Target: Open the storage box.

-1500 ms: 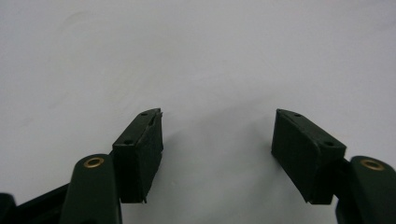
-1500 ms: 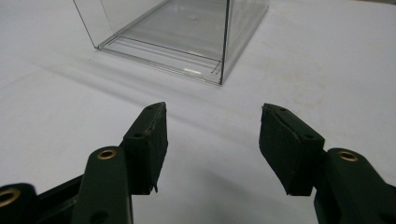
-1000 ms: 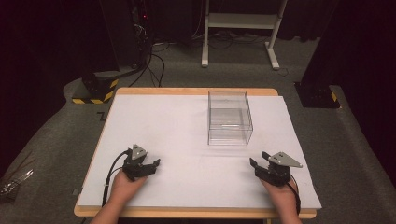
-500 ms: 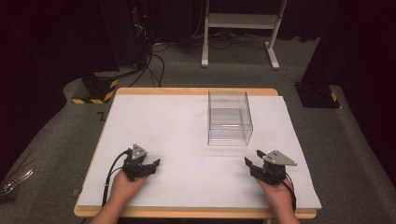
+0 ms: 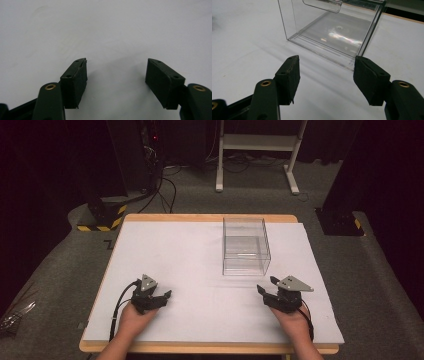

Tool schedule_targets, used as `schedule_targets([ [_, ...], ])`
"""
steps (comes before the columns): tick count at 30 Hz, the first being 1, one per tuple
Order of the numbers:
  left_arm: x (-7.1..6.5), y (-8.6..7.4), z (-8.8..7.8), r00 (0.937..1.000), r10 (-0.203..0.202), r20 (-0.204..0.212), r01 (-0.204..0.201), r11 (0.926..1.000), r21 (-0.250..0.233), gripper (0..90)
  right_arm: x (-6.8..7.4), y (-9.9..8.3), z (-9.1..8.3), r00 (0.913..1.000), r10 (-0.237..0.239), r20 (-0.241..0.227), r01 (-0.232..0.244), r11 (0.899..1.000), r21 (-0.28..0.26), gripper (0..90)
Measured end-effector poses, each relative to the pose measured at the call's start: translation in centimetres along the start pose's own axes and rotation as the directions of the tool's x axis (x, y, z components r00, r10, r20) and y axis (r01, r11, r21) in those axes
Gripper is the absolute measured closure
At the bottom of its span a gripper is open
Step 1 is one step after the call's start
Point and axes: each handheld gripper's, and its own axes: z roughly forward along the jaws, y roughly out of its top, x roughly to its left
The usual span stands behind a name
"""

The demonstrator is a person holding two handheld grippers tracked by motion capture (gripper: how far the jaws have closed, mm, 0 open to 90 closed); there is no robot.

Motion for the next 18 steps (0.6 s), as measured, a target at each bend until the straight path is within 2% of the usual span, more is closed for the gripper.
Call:
schedule_targets([
  [18,0.0,0.0,0.0,1.0000,-0.002,0.000,0.002,1.0000,-0.001,34.0,0.1,2.4,1.0,0.9998,-0.001,-0.022,0.001,1.000,-0.030,33.5],
])
